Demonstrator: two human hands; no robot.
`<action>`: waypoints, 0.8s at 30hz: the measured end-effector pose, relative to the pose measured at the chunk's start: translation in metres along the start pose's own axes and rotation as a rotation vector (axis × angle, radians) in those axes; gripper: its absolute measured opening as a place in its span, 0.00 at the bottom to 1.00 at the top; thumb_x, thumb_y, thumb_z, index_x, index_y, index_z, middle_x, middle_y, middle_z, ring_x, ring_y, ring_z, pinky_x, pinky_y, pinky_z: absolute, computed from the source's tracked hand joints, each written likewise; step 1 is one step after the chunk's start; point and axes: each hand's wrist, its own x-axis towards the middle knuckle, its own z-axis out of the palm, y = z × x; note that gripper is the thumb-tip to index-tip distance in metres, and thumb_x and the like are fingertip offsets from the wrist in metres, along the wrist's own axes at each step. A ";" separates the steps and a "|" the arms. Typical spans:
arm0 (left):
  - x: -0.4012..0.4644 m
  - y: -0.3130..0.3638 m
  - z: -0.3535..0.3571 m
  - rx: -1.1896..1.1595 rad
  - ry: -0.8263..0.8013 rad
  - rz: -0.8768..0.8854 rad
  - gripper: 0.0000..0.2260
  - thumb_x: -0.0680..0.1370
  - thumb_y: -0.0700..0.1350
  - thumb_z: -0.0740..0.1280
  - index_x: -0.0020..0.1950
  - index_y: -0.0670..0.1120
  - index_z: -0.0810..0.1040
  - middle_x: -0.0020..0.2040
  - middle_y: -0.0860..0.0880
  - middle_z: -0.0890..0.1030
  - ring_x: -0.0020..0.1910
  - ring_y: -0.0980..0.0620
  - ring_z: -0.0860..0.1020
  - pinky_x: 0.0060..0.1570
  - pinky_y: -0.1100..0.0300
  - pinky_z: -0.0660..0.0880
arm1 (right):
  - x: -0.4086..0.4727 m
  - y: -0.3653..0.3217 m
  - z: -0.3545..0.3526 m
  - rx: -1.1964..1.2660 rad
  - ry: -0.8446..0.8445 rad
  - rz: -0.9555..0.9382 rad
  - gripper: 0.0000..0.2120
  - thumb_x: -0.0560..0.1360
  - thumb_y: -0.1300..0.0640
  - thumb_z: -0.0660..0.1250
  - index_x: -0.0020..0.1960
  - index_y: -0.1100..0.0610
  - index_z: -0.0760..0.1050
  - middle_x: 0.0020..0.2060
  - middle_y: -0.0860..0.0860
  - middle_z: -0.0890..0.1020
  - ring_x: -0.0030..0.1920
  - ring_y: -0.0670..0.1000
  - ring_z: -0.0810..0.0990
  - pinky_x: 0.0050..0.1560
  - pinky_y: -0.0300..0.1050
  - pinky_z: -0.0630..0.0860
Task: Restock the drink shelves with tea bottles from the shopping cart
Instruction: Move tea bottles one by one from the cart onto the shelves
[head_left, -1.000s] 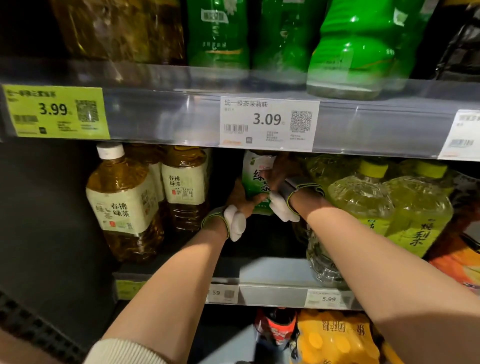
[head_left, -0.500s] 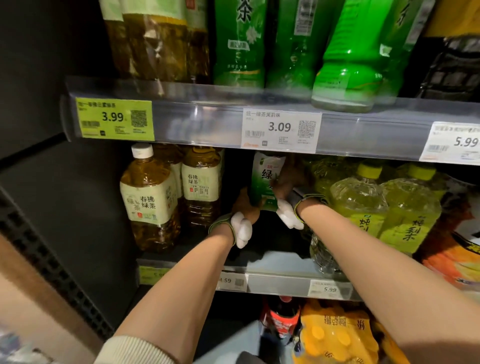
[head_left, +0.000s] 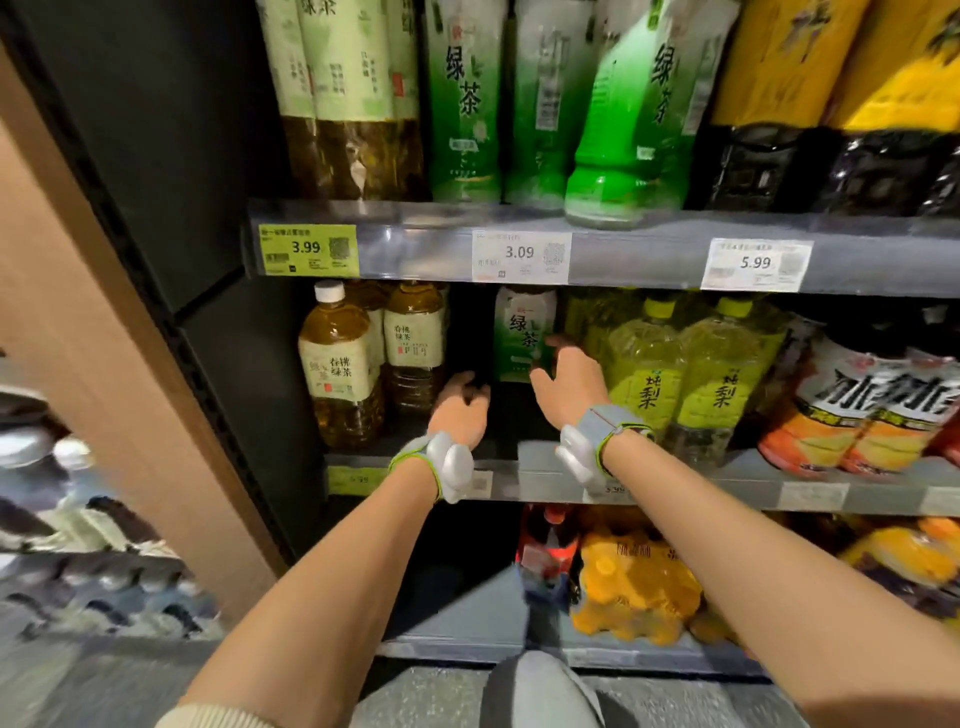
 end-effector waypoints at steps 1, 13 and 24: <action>-0.005 -0.002 -0.005 0.011 -0.006 -0.012 0.21 0.76 0.51 0.64 0.67 0.47 0.70 0.57 0.40 0.80 0.56 0.38 0.79 0.58 0.42 0.75 | -0.008 0.000 -0.005 0.027 -0.009 -0.023 0.17 0.79 0.56 0.60 0.64 0.64 0.68 0.60 0.62 0.74 0.61 0.62 0.73 0.57 0.50 0.71; -0.187 0.165 -0.097 0.089 -0.244 -0.089 0.28 0.73 0.56 0.62 0.71 0.48 0.66 0.53 0.48 0.77 0.54 0.43 0.80 0.60 0.42 0.75 | -0.157 -0.078 -0.193 0.196 -0.140 0.069 0.19 0.78 0.56 0.63 0.68 0.57 0.68 0.64 0.56 0.72 0.60 0.56 0.77 0.63 0.52 0.73; -0.327 0.321 -0.115 0.112 -0.468 -0.017 0.19 0.80 0.46 0.63 0.71 0.46 0.66 0.54 0.46 0.76 0.53 0.41 0.81 0.58 0.41 0.76 | -0.306 -0.102 -0.367 0.210 0.028 0.298 0.18 0.79 0.55 0.61 0.68 0.57 0.67 0.65 0.55 0.74 0.61 0.54 0.77 0.60 0.48 0.74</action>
